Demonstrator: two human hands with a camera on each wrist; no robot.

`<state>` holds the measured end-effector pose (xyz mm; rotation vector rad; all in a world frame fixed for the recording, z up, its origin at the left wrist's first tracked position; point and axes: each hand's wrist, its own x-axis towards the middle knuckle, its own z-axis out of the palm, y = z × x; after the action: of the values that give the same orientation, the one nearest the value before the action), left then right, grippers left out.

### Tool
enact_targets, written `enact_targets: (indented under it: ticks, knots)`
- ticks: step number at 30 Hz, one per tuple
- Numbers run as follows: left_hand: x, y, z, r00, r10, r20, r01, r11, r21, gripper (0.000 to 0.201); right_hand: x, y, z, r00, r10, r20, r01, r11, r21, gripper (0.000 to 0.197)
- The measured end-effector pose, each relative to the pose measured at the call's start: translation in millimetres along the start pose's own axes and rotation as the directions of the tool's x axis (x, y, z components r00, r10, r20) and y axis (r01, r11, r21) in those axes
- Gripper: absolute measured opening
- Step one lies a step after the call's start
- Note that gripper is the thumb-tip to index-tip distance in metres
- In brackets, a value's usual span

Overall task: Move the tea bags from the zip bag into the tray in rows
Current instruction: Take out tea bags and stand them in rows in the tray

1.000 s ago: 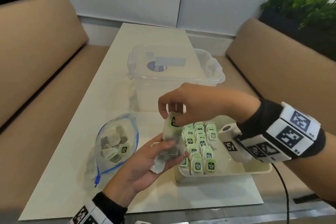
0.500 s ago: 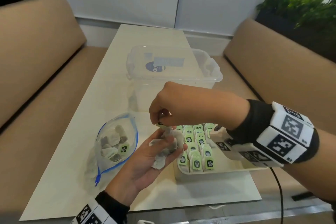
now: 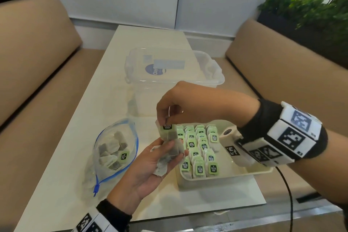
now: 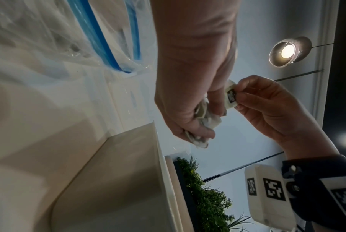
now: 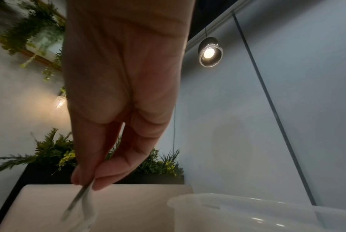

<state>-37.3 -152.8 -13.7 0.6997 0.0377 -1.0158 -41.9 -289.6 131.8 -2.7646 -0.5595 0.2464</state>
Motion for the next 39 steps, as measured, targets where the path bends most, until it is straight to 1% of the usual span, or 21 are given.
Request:
enact_targets:
  ticks: [1, 4, 6, 7, 8, 10, 11, 13, 14, 15, 17, 19, 22, 27, 30, 32, 35, 37, 39]
  knots:
    - [1.2, -0.5, -1.7, 1.000, -0.009, -0.007, 0.009, 1.000, -0.001, 0.029, -4.0, 2.5, -2.2, 1.000, 0.003, -0.016, -0.003, 1.000, 0.016, 0.013]
    - [4.2, 0.2, -11.3, 1.000, -0.025, -0.008, 0.025, 0.999, 0.020, 0.054, -22.2, 15.7, -9.8, 0.997, 0.076, -0.021, -0.075, 0.997, 0.024, 0.012]
    - [5.1, 3.4, -19.2, 0.999, -0.012, -0.043, 0.012, 1.000, -0.011, 0.063, -37.4, 31.7, -10.7, 0.984, 0.175, 0.036, -0.174, 0.984, -0.032, 0.017]
    - [4.6, 5.9, -22.5, 0.998, -0.003, -0.067, 0.001, 1.000, -0.030, 0.066, -45.2, 41.3, -8.0, 0.969, 0.237, 0.075, -0.230, 0.969, -0.089, 0.021]
    - [4.1, 8.6, -26.2, 0.996, 0.007, -0.090, -0.011, 0.999, -0.051, 0.069, -52.9, 51.9, -3.4, 0.944, 0.307, 0.119, -0.287, 0.944, -0.160, 0.026]
    - [3.5, 13.7, -33.2, 0.992, 0.017, -0.123, -0.029, 0.995, -0.095, 0.072, -66.8, 74.7, 10.7, 0.861, 0.449, 0.241, -0.377, 0.879, -0.292, 0.033]
    - [3.7, 16.1, -36.0, 0.991, 0.016, -0.134, -0.030, 0.994, -0.105, 0.074, -72.2, 85.4, 18.5, 0.809, 0.499, 0.310, -0.396, 0.853, -0.341, 0.037]
    - [3.6, 19.7, -38.6, 0.990, 0.018, -0.139, -0.033, 0.994, -0.109, 0.075, -78.8, 103.8, 32.2, 0.717, 0.550, 0.428, -0.398, 0.828, -0.396, 0.044]
    - [3.7, 20.6, -39.4, 0.990, 0.019, -0.138, -0.035, 0.993, -0.113, 0.075, -79.8, 111.1, 37.7, 0.686, 0.554, 0.472, -0.391, 0.828, -0.403, 0.047]
    - [3.5, 21.0, -38.8, 0.991, 0.019, -0.136, -0.034, 0.993, -0.116, 0.076, -79.1, 117.9, 42.6, 0.665, 0.550, 0.505, -0.381, 0.831, -0.404, 0.050]
    - [3.5, 20.8, -36.8, 0.991, 0.024, -0.131, -0.038, 0.993, -0.110, 0.076, -74.3, 130.8, 52.1, 0.654, 0.528, 0.541, -0.351, 0.846, -0.401, 0.053]
    - [4.2, 19.8, -35.0, 0.991, 0.034, -0.127, -0.047, 0.994, -0.099, 0.076, -67.1, 143.6, 60.8, 0.661, 0.511, 0.550, -0.331, 0.856, -0.398, 0.056]
    - [5.4, 19.6, -34.8, 0.990, 0.033, -0.137, -0.048, 0.993, -0.108, 0.076, -55.5, 156.7, 69.5, 0.662, 0.521, 0.538, -0.328, 0.847, -0.418, 0.059]
    - [7.8, 20.4, -38.1, 0.990, -0.011, -0.140, -0.011, 0.988, -0.155, 0.076, -47.2, 165.7, 77.5, 0.660, 0.530, 0.532, -0.325, 0.840, -0.434, 0.057]
    - [8.0, 22.4, -34.7, 0.993, -0.041, -0.113, 0.019, 0.981, -0.191, 0.078, -47.3, 167.5, 79.4, 0.667, 0.524, 0.530, -0.308, 0.842, -0.444, 0.055]
    - [9.5, 23.4, -32.7, 0.996, -0.051, -0.073, 0.032, 0.968, -0.250, 0.078, -49.1, 167.2, 79.0, 0.684, 0.530, 0.501, -0.342, 0.840, -0.421, 0.052]
    - [12.4, 25.2, -28.8, 0.999, -0.048, -0.025, 0.039, 0.954, -0.297, 0.083, -49.8, 164.0, 74.1, 0.743, 0.521, 0.421, -0.389, 0.847, -0.363, 0.047]
    - [14.5, 26.2, -25.7, 0.999, -0.044, 0.014, 0.046, 0.953, -0.300, 0.084, -47.2, 153.4, 64.7, 0.826, 0.468, 0.313, -0.373, 0.871, -0.319, 0.040]
    - [17.0, 26.9, -23.4, 0.998, -0.037, 0.058, 0.053, 0.952, -0.302, 0.081, -40.9, 133.7, 53.5, 0.920, 0.368, 0.137, -0.336, 0.918, -0.209, 0.031]
